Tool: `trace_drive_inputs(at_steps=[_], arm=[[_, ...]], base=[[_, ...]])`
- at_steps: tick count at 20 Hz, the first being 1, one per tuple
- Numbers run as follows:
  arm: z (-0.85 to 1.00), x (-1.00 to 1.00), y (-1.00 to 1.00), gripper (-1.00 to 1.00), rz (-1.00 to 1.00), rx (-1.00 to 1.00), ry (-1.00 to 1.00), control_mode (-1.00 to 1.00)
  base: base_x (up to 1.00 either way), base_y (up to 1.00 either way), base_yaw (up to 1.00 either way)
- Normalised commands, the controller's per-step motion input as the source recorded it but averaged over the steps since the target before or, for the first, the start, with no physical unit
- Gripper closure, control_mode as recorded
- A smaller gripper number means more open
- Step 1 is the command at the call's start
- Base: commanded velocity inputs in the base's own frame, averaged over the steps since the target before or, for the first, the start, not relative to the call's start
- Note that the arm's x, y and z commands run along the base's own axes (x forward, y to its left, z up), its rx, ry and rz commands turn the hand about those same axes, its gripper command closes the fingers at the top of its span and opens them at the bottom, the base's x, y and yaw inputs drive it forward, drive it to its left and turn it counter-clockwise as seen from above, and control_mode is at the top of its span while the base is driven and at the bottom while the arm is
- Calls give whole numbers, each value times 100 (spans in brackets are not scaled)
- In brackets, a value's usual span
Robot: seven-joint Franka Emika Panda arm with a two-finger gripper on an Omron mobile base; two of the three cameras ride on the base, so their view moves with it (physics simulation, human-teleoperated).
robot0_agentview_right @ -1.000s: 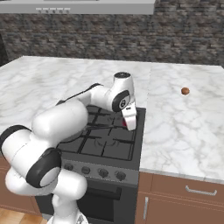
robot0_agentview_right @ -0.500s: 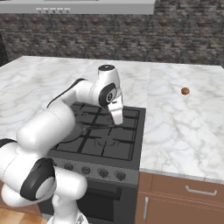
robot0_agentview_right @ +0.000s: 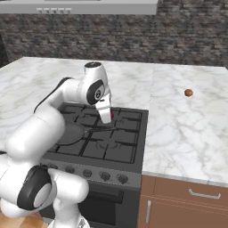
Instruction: Place the pan on the front left burner on the stove. Then place the tomato and the onion in the pan and turn on the front left burner.
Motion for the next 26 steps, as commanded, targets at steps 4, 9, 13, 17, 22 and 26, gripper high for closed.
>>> trace_drive_inputs(at_steps=[4,9,13,17,22,26], arm=[[0,-15,49,100,0,0,-1,-100],[0,-9,52,100,0,0,-2,-100],[0,-4,49,100,1,0,-3,-100],[0,0,47,100,2,0,-2,-100],[0,0,45,100,5,0,0,-100],[0,0,44,100,6,0,0,-100]], base=[[0,0,0],[0,0,0],[0,0,0],[0,0,0],[0,0,0],[0,0,0]])
